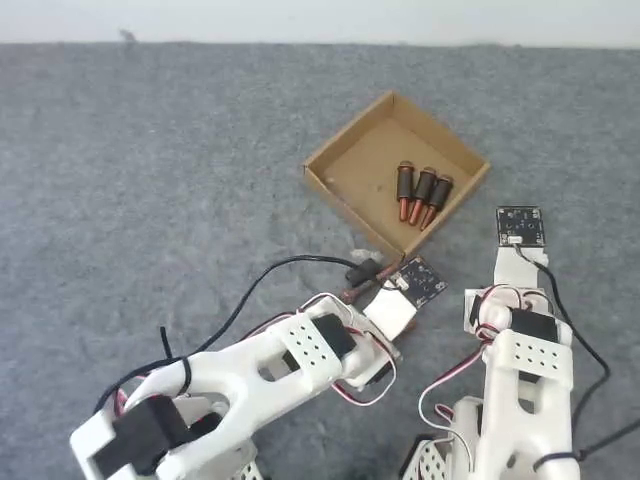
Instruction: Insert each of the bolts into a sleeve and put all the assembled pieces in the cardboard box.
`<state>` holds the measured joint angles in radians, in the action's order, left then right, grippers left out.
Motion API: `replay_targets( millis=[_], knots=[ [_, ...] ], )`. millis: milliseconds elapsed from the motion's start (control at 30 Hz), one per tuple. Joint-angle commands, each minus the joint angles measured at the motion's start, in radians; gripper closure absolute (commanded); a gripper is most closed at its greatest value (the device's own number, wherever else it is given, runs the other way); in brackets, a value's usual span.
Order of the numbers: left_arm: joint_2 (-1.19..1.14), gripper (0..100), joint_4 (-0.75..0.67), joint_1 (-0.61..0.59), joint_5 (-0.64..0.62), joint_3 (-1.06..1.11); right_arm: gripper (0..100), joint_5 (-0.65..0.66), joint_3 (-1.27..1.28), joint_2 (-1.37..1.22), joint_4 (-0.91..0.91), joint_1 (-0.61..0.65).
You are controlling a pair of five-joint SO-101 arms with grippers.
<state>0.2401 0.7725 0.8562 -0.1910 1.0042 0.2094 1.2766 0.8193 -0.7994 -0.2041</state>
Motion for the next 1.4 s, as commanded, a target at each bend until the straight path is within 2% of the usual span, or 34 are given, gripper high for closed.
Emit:
replay_targets(
  millis=[0, 233, 467, 700, 800, 867, 933, 1267, 1300, 1367],
  knots=[
    [-0.017, 91, 0.064, 0.005, 0.069, -0.027, 99.1, -0.009, -0.006, 0.031, 0.015, -0.001],
    [-0.061, 91, 0.23, 0.003, 0.235, -0.061, 99.1, -0.009, -0.005, 0.031, 0.01, -0.001],
    [-0.153, 91, 0.187, 0.003, 0.169, -0.11, 99.1, 0.012, 0.006, 0.033, 0.01, -0.001],
    [-0.196, 91, 0.261, -0.021, 0.176, -0.143, 99.1, 0.014, 0.006, 0.033, 0.012, -0.001],
    [-0.206, 94, 0.345, -0.057, 0.299, -0.168, 99.1, 0.014, 0.008, 0.033, 0.013, -0.001],
    [-0.207, 100, 0.411, -0.086, 0.465, -0.208, 99.1, 0.014, 0.008, 0.033, 0.015, -0.001],
    [-0.207, 99, 0.483, -0.132, 0.586, -0.243, 99.1, 0.014, 0.008, 0.033, 0.016, -0.001],
    [-0.198, 99, 0.601, -0.41, 0.618, -0.338, 99.1, 0.012, 0.008, 0.033, 0.016, -0.001],
    [-0.198, 99, 0.624, -0.427, 0.637, -0.348, 99.1, 0.012, 0.008, 0.033, 0.016, -0.001],
    [-0.198, 99, 0.675, -0.436, 0.761, -0.349, 99.1, 0.012, 0.008, 0.033, 0.018, -0.001]
  ],
)
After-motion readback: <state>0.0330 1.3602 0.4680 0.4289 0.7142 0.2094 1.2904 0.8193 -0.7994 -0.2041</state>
